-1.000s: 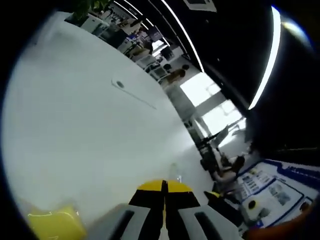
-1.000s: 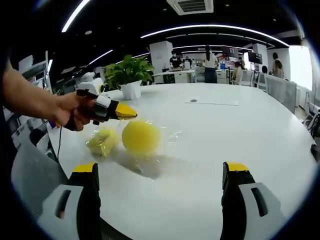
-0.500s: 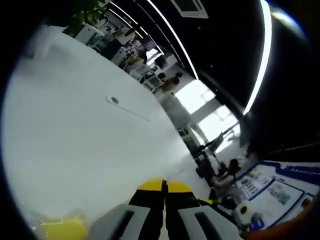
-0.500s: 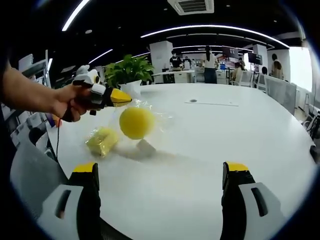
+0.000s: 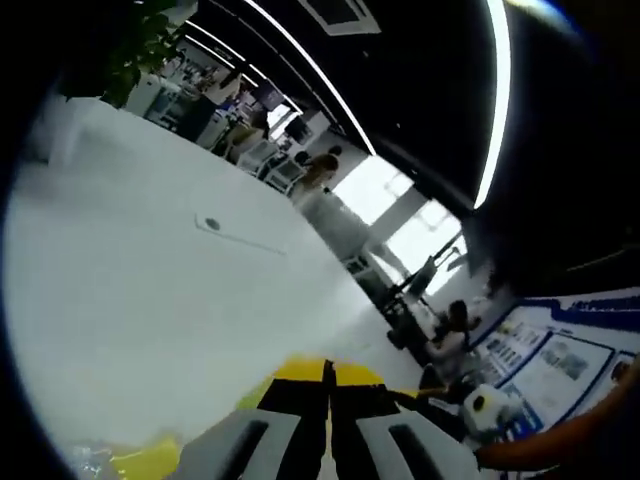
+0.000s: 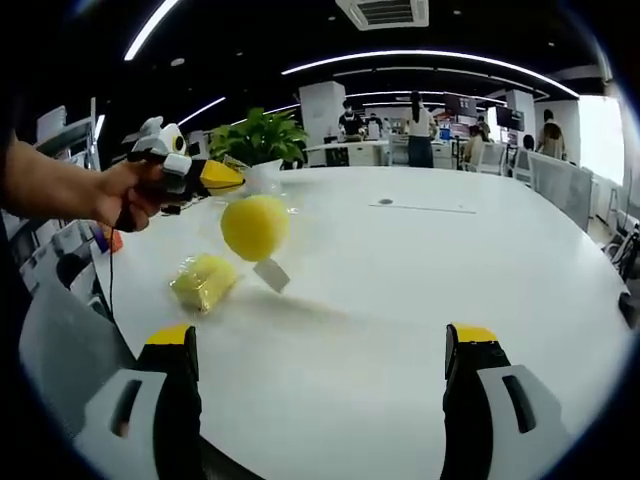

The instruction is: Compare the silicone blocks by pressing each to a similar depth, holding the contact briefly, and releasing to observe deformation and rebound differences across the visible hardness samples.

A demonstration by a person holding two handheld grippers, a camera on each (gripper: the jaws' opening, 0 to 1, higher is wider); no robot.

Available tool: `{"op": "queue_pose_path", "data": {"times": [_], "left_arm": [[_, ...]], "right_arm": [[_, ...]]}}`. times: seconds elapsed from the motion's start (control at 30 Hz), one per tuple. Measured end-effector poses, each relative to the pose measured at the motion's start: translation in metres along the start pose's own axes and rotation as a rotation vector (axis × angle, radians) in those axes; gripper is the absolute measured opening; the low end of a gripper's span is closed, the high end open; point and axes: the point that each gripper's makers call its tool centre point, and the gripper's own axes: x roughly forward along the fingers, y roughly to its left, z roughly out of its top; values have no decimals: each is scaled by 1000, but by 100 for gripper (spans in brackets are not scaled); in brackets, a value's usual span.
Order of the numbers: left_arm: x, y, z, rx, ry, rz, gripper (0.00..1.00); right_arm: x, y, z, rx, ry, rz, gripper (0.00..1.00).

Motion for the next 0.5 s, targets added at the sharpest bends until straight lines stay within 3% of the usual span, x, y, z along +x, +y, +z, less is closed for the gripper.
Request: {"op": "queue_pose_path", "data": {"times": [0.5], "left_arm": [[-33, -19, 54, 70, -188, -45, 0]], "right_arm": [[1, -1, -2, -2, 10, -5, 96]]}}
